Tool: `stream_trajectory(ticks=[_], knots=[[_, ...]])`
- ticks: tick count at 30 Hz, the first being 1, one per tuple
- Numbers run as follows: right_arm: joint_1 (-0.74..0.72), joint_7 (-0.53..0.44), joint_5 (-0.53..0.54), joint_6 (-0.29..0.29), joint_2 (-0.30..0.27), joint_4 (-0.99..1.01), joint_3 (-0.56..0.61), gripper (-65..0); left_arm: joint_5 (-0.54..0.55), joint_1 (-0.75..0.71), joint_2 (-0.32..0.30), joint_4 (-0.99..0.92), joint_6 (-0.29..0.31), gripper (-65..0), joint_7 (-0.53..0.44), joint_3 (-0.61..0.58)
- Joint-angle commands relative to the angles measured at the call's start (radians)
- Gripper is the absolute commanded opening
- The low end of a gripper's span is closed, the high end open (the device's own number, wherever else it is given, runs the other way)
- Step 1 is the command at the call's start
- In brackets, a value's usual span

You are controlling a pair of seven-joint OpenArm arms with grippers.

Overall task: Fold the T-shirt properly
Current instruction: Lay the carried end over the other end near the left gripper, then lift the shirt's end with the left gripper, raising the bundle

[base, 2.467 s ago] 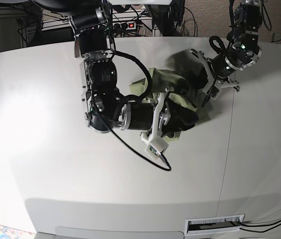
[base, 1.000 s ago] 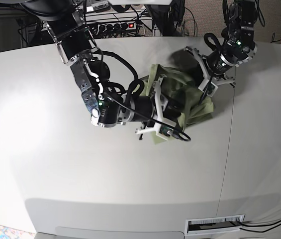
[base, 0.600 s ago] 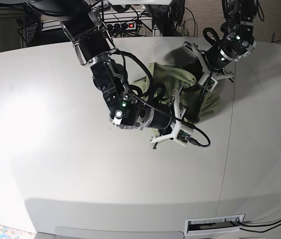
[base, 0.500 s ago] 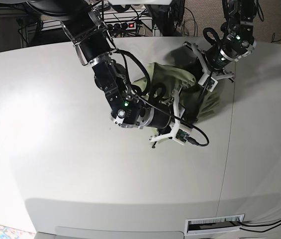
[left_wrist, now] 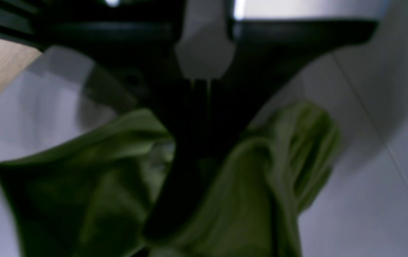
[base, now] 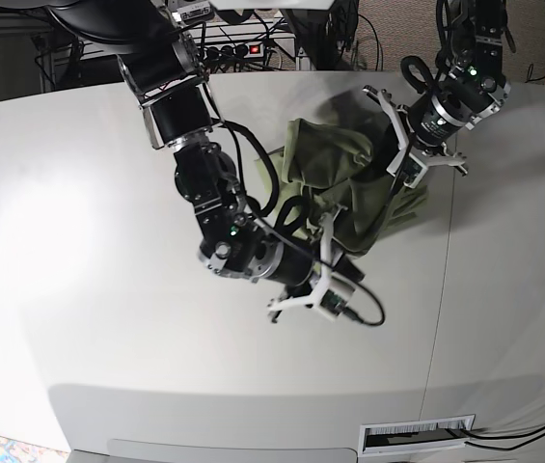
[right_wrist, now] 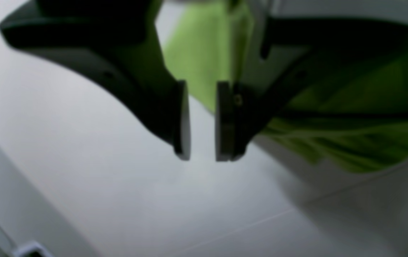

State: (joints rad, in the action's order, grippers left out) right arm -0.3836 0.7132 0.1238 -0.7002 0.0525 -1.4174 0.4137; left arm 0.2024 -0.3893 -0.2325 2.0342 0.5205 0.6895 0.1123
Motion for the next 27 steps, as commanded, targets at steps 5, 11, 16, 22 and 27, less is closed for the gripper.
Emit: stream_trajectory(ticks=[5, 11, 16, 22, 27], knots=[[-0.032, -0.001, 0.013, 0.002, 0.008, -0.015, -0.077, -51.4, 0.048, -0.003, -0.003, 0.088, 0.000, -65.0, 0.047, 0.003], [-0.032, 0.103, 0.071, 0.002, 0.008, -0.015, -0.094, -51.4, -0.115, -0.006, -0.003, 0.093, -0.015, -65.0, -0.119, 0.003], [-0.032, 0.192, 0.175, 0.002, 0.008, -0.016, -0.094, -51.4, -0.174, 0.045, -0.003, -0.048, -0.026, -65.0, -0.200, 0.003], [-0.032, 0.198, 0.174, 0.002, 0.006, -0.016, -0.094, -51.4, -0.356, 0.058, -0.036, -0.071, -0.029, -60.2, -0.278, 0.003], [-0.032, 0.197, 0.175, 0.002, 0.006, -0.016, -0.094, -51.4, -0.385, 0.058, -0.103, -0.082, -0.142, -58.0, -0.312, 0.003]])
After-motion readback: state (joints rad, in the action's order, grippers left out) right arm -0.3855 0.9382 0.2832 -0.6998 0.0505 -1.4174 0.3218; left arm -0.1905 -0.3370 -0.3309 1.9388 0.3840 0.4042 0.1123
